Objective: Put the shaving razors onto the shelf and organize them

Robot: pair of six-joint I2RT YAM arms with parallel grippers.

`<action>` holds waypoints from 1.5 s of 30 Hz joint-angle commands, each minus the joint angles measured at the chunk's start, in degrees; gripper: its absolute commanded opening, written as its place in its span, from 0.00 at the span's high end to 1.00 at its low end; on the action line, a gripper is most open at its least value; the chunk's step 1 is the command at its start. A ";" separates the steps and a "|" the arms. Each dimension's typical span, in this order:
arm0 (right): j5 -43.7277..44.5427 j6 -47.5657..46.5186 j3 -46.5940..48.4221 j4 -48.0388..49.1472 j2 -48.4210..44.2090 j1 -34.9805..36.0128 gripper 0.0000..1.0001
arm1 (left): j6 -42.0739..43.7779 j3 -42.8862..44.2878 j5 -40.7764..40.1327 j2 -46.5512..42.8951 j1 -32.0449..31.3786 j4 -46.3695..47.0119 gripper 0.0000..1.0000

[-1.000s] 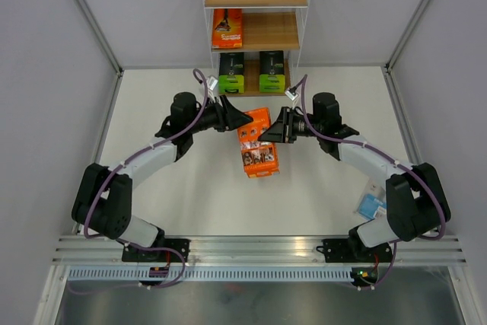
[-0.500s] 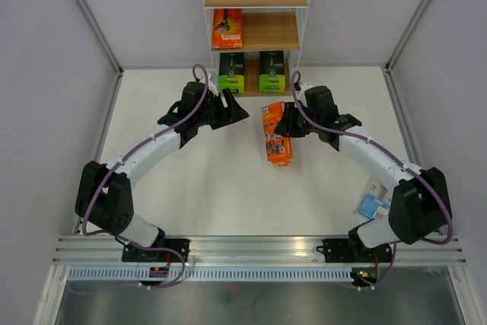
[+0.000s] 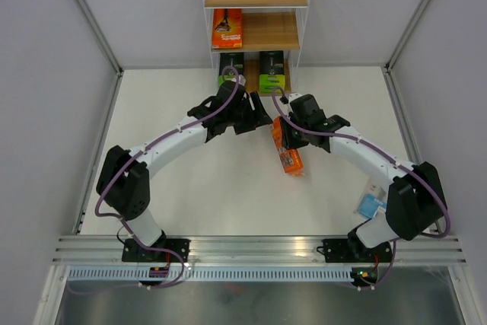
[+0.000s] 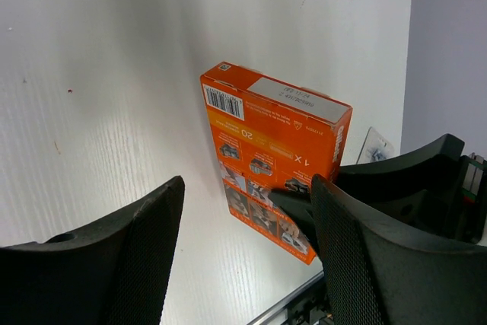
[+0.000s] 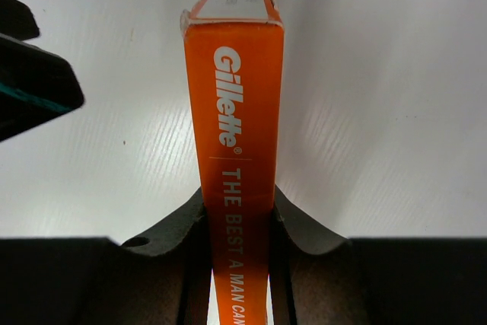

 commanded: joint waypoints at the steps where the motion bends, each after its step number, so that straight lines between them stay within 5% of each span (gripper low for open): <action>1: -0.45 -0.17 1.21 -1.77 1.78 0.22 0.99 | -2.44 1.54 -1.33 0.65 -0.21 -1.23 0.28; 10: -6.08 3.00 -0.64 1.22 4.68 0.30 0.99 | -2.35 2.07 2.45 3.64 -1.09 1.23 0.28; 18: -7.22 3.53 -1.08 1.75 5.65 0.22 0.88 | -2.44 2.33 2.54 6.62 -1.88 1.85 0.29; 38: -9.25 3.70 -2.22 3.07 5.65 0.83 0.90 | -3.14 -0.74 -1.24 9.27 -2.06 1.67 0.34; 43: -9.33 4.06 -1.69 2.01 5.65 0.83 0.78 | -3.06 -3.29 -2.12 8.39 -2.06 1.94 0.40; 45: -9.42 4.32 -0.91 1.22 5.21 0.92 0.61 | -2.35 -3.82 -2.21 7.78 -2.14 2.20 0.43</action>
